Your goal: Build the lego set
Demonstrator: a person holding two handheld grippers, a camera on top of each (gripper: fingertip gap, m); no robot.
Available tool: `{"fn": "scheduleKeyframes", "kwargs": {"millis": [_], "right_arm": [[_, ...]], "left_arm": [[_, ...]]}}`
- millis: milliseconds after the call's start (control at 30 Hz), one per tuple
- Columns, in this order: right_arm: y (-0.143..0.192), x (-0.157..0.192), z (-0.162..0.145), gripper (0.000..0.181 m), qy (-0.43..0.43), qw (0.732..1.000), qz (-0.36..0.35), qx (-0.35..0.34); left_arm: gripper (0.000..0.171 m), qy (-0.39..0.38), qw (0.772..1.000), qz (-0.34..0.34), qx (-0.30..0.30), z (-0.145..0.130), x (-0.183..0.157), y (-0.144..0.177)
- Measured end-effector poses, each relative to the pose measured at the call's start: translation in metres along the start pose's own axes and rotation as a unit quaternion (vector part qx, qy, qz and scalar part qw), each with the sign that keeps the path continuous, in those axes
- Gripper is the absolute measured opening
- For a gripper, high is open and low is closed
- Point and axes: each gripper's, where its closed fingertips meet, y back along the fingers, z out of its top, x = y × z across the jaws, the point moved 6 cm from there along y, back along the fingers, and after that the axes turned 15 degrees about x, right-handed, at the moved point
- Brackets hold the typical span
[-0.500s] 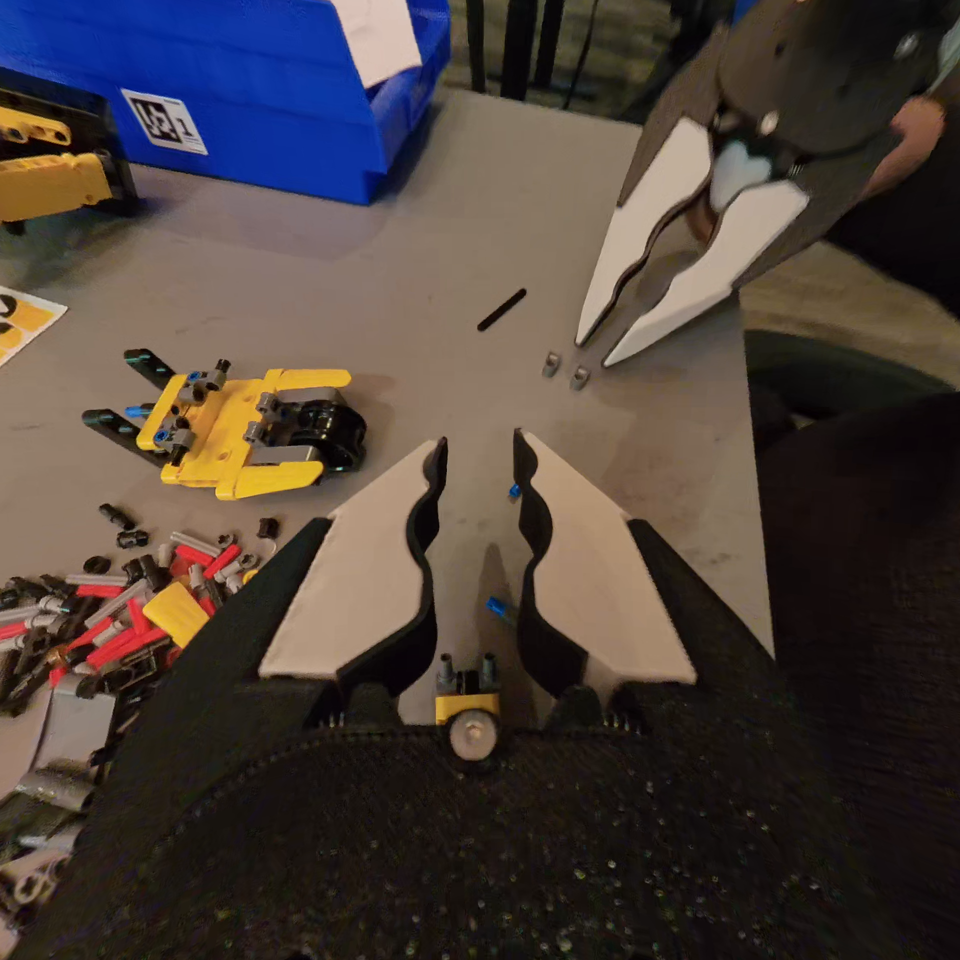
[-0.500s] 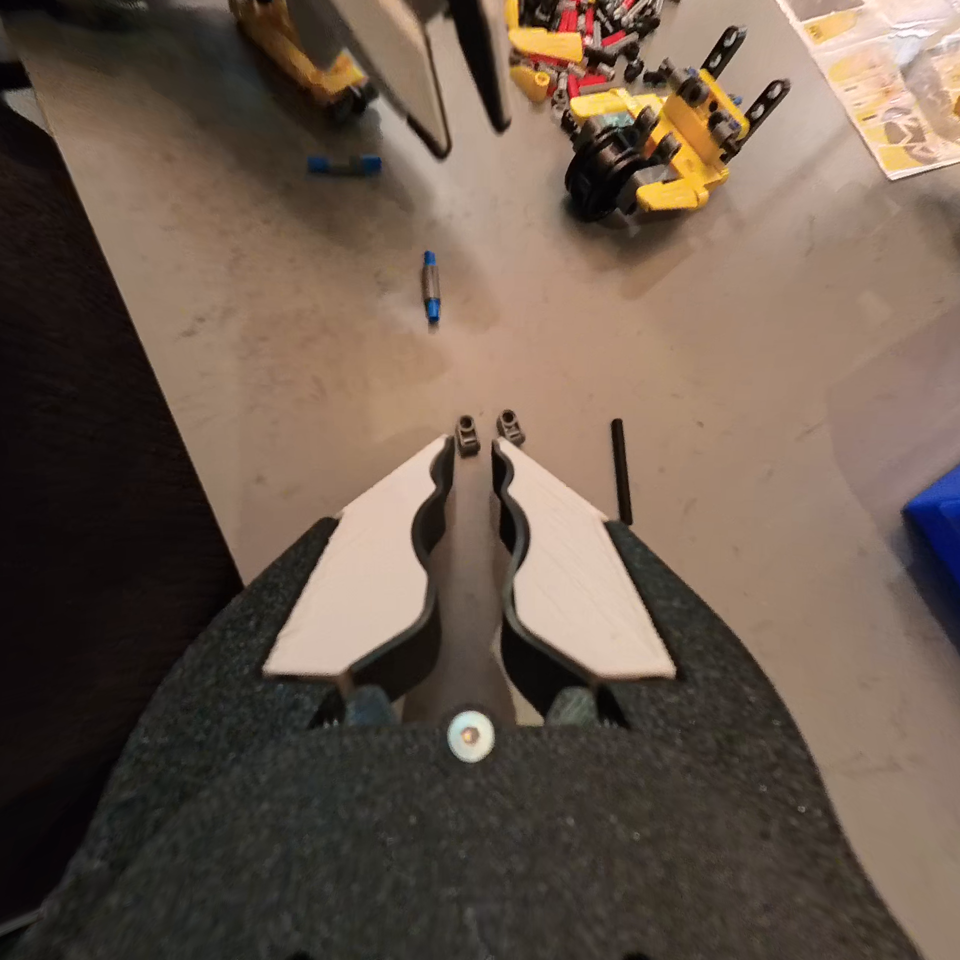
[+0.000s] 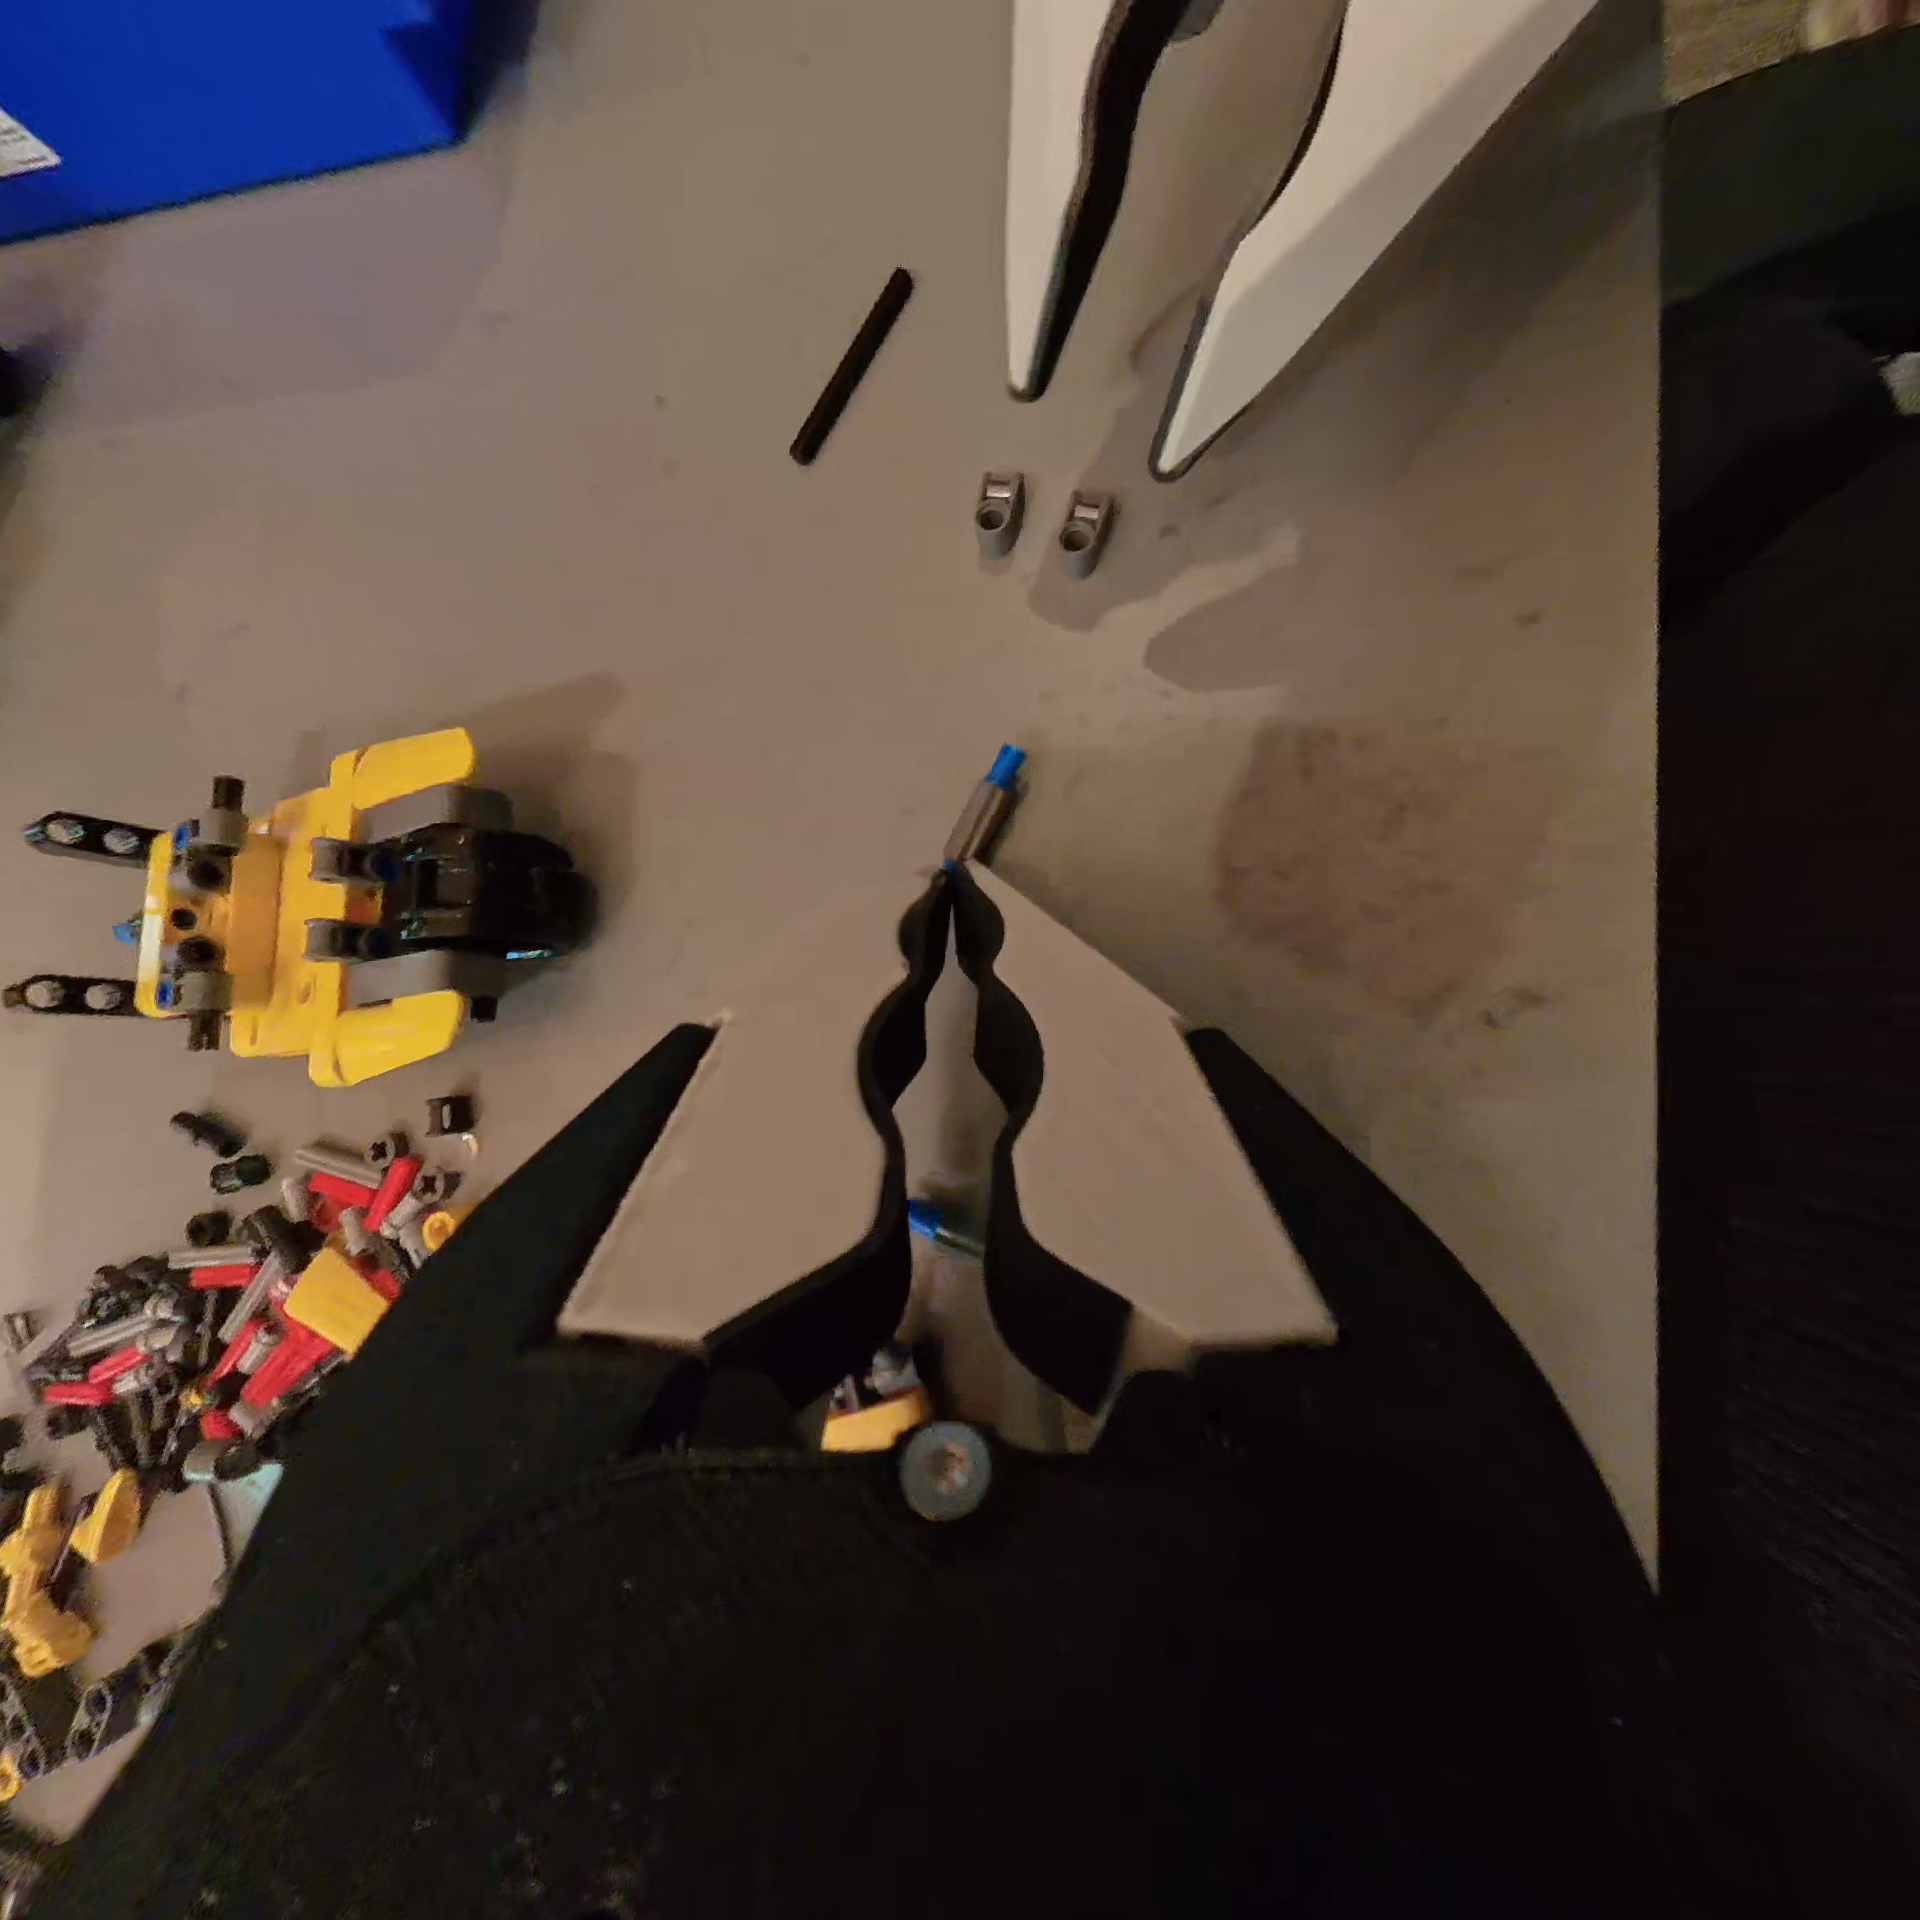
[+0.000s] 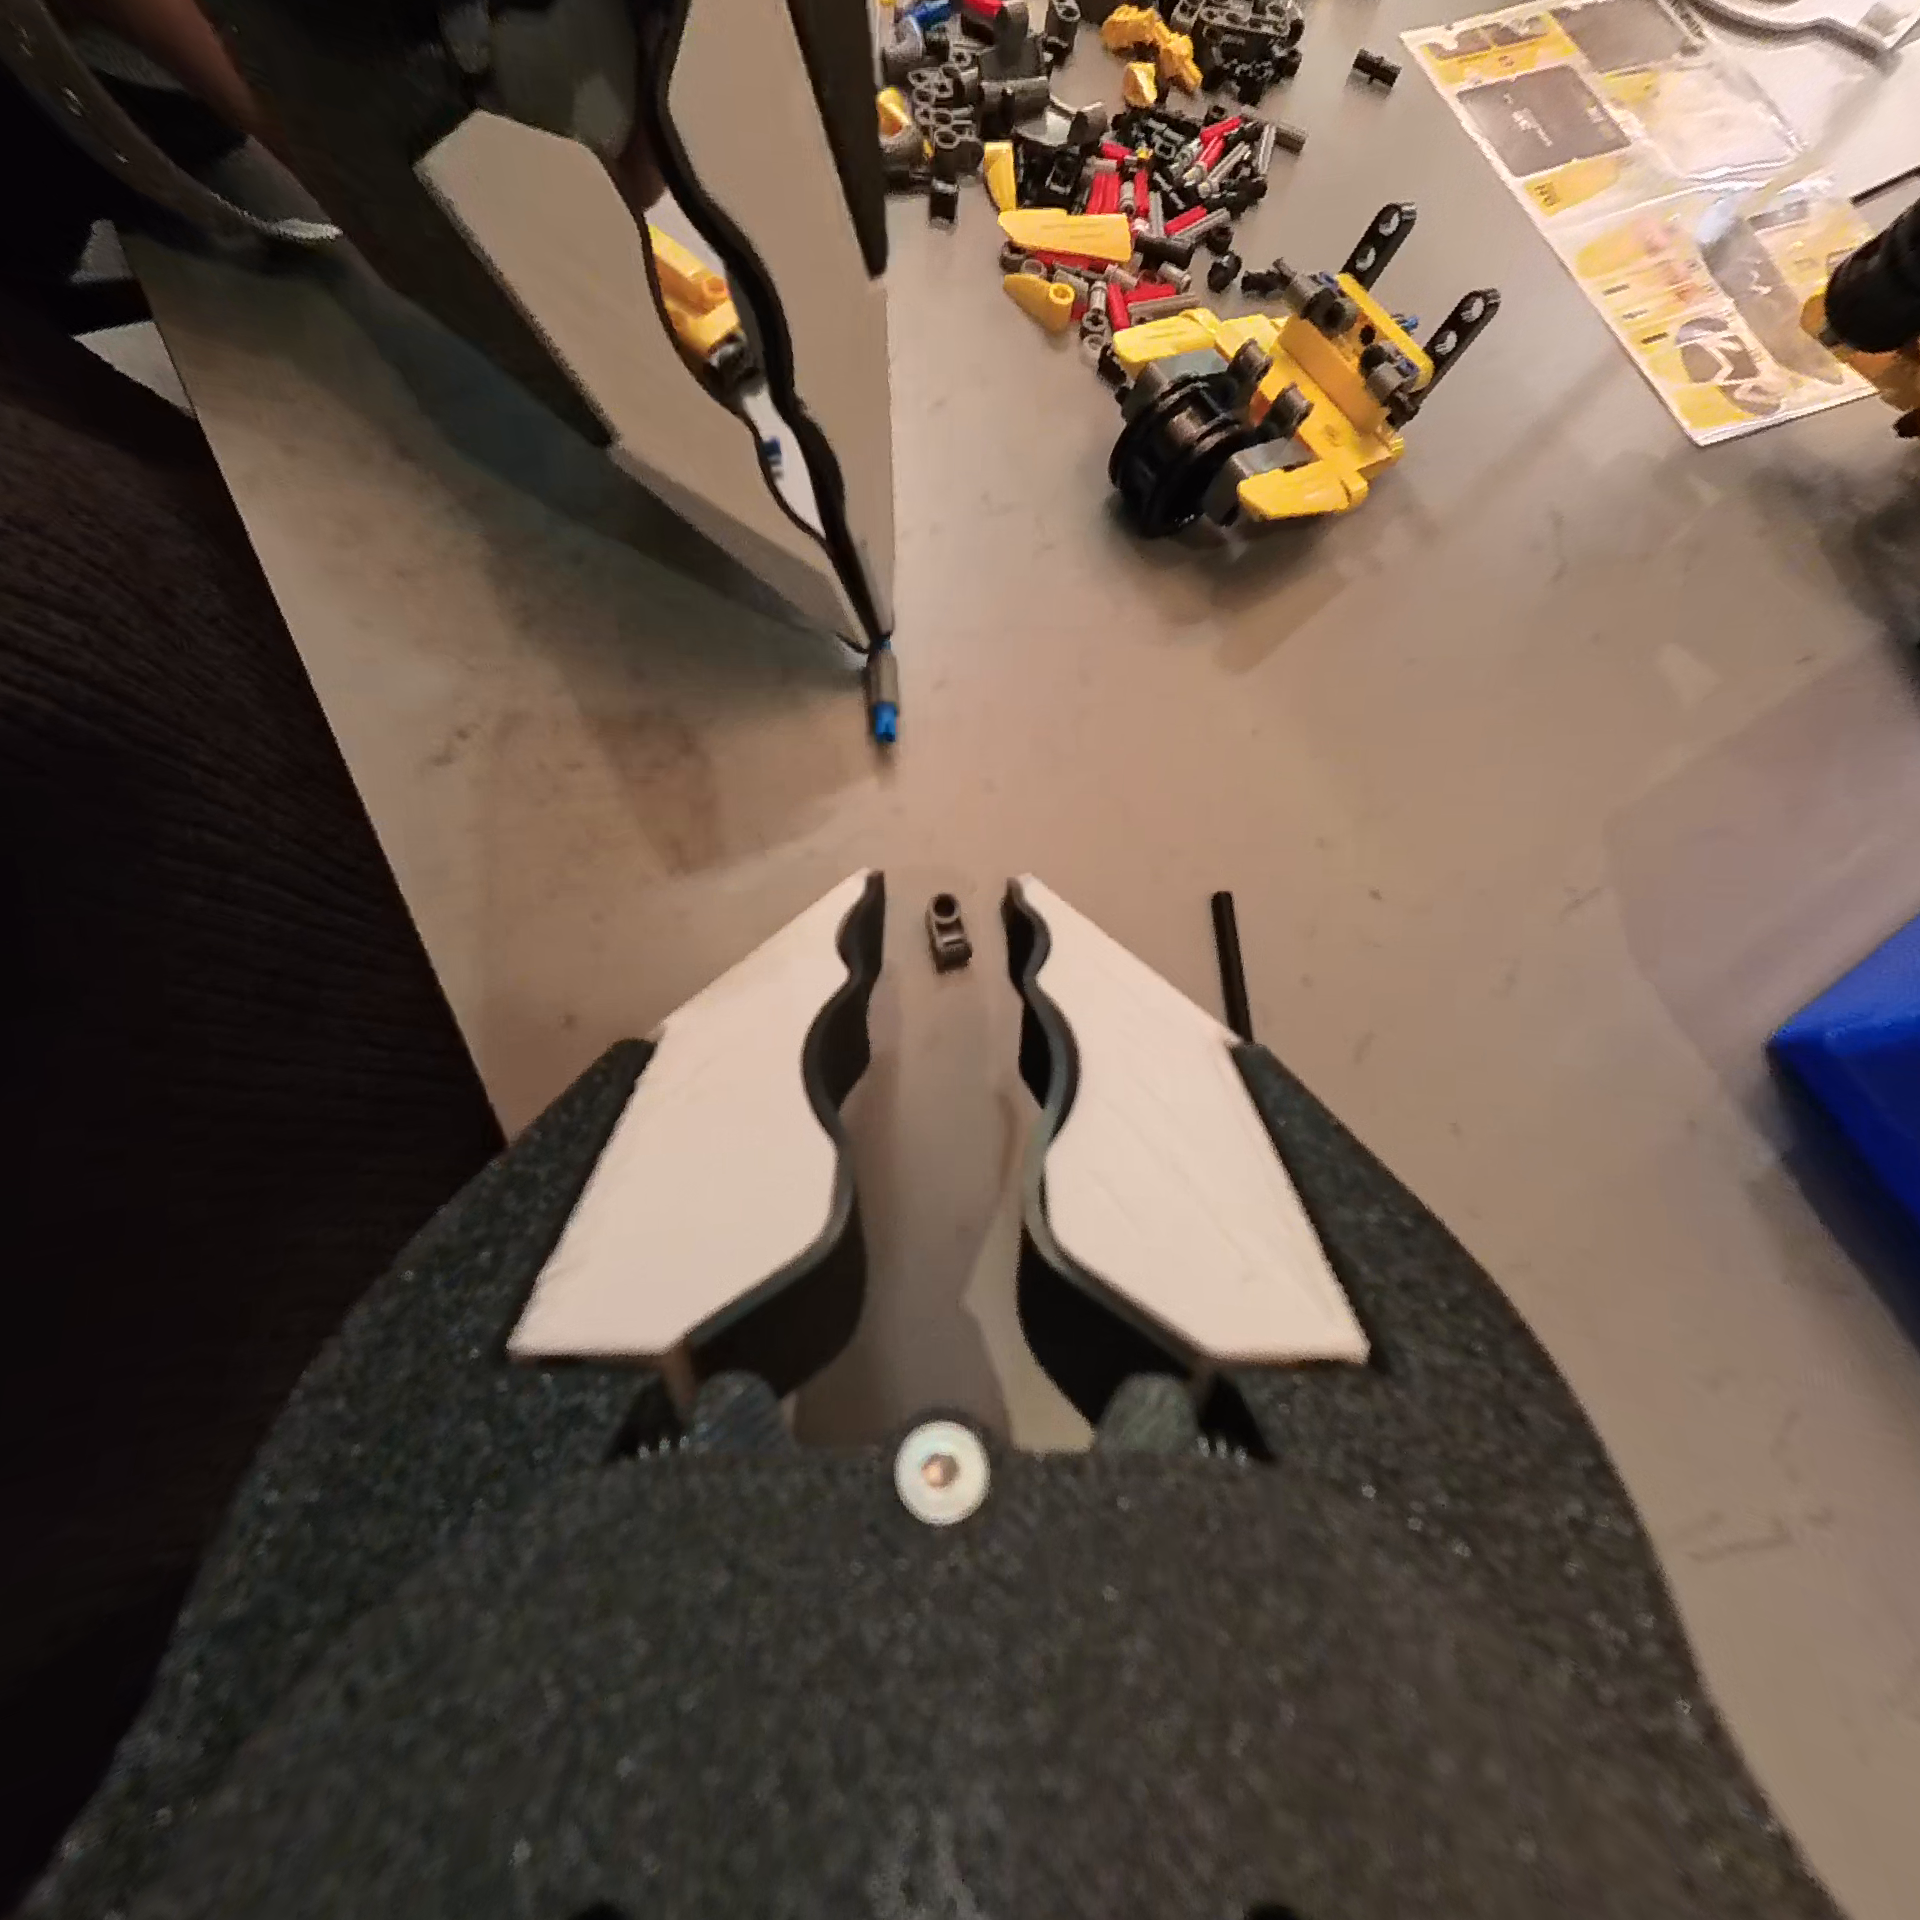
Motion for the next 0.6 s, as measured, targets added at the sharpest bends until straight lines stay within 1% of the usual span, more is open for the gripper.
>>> {"fn": "scheduleKeyframes", "kwargs": {"millis": [100, 233, 333, 400, 467, 500, 600], "right_arm": [[0.004, 0.001, 0.005, 0.03, -0.021, 0.999, 0.026, -0.03], [0.014, 0.0, 0.014, 0.034, -0.078, 0.988, 0.081, -0.102], [0.01, 0.004, 0.014, 0.035, -0.087, 0.987, 0.095, -0.098], [0.005, 0.008, 0.014, 0.035, -0.076, 0.99, 0.082, -0.084], [0.002, 0.011, 0.015, 0.034, -0.064, 0.993, 0.071, -0.073], [0.001, 0.012, 0.016, 0.034, -0.06, 0.993, 0.067, -0.07], [0.002, 0.012, 0.018, 0.034, -0.06, 0.993, 0.071, -0.078]], "left_arm": [[0.0, -0.002, 1.0, 0.003, -0.002, 0.0, -0.001, 0.001], [0.0, 0.01, 0.999, 0.013, -0.045, 0.004, 0.004, 0.013], [0.0, 0.02, 0.998, -0.005, -0.062, 0.005, 0.005, 0.018], [0.001, 0.015, 0.998, -0.013, -0.058, 0.003, 0.005, 0.016], [0.022, -0.002, 0.998, -0.038, -0.053, 0.002, -0.001, 0.014], [0.028, -0.007, 0.998, -0.048, -0.048, 0.003, -0.003, 0.013], [0.033, -0.03, 0.998, -0.047, -0.029, 0.004, -0.004, 0.01]]}}
